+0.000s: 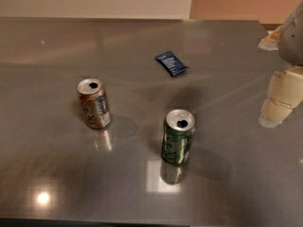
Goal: Knock green can over
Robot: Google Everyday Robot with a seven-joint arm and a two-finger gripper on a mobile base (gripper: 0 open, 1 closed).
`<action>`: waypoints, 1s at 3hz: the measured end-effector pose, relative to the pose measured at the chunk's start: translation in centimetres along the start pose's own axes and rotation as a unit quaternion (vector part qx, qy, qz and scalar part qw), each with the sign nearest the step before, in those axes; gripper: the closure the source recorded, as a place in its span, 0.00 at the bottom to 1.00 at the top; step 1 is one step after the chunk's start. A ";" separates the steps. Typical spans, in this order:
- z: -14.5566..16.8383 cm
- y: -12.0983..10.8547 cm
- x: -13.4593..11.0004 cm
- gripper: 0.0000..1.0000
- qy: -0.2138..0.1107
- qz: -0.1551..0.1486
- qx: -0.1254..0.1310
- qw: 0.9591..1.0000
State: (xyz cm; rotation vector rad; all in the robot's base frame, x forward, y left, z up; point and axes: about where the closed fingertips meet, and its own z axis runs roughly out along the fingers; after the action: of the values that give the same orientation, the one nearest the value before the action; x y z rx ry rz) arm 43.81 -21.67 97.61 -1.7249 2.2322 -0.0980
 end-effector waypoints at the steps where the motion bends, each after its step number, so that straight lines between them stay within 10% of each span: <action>1: 0.0 0.0 0.0 0.00 0.000 0.000 0.000 1.000; 3: 0.4 0.2 -2.4 0.00 -0.077 -0.029 -0.026 0.996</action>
Offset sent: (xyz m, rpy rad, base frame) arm 0.0007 0.0198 0.0025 0.1097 0.0275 0.1100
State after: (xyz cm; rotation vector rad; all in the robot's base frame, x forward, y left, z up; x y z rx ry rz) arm 44.24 -19.22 97.68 -1.7595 2.0925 0.0776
